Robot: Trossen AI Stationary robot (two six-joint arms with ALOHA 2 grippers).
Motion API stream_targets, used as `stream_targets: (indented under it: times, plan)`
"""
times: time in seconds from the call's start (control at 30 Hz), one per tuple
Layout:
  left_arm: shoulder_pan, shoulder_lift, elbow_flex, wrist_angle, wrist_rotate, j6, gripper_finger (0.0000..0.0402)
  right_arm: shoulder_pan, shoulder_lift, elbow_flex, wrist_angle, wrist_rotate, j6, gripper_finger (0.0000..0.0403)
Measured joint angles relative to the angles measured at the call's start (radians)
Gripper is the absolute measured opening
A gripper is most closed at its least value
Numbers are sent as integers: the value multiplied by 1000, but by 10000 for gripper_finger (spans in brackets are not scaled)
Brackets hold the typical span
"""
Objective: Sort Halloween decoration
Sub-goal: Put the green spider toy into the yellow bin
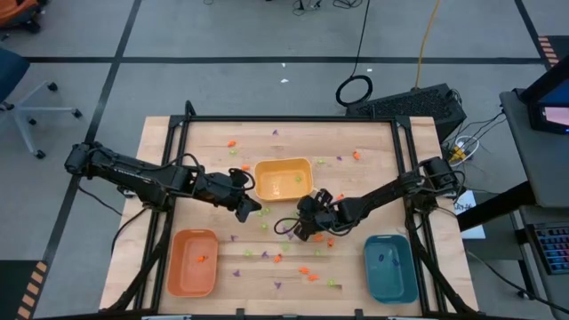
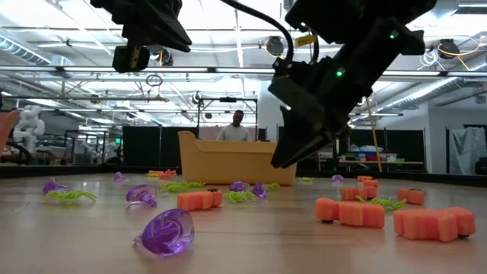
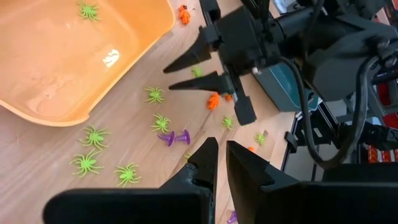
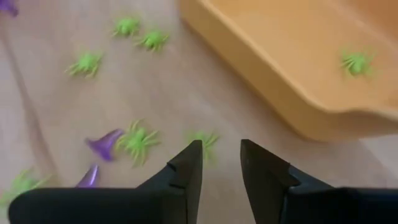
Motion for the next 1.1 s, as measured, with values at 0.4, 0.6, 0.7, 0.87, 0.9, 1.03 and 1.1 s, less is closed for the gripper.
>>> stream_targets:
  times: [0.4,0.6,0.7,0.87,0.9,1.03,1.1]
  plan:
    - [0,0,0,4,0,-5,33,-17,51,0,159,-46,-115,162]
    - [-4,0,0,6,0,-25,33,-24,64,0,154,-35,-100,185]
    - [-11,0,0,6,0,-27,33,-29,73,0,141,-41,-99,184]
    - [-24,0,0,7,-5,-28,33,-28,104,0,143,-82,-89,185]
    - [-25,0,0,6,-6,-28,33,-29,108,1,143,-90,-82,185]
    - [-24,0,0,7,-7,-28,33,-24,109,3,131,-100,-58,181]
    - [-24,0,0,6,-7,-28,33,-23,105,3,126,-105,-63,175]
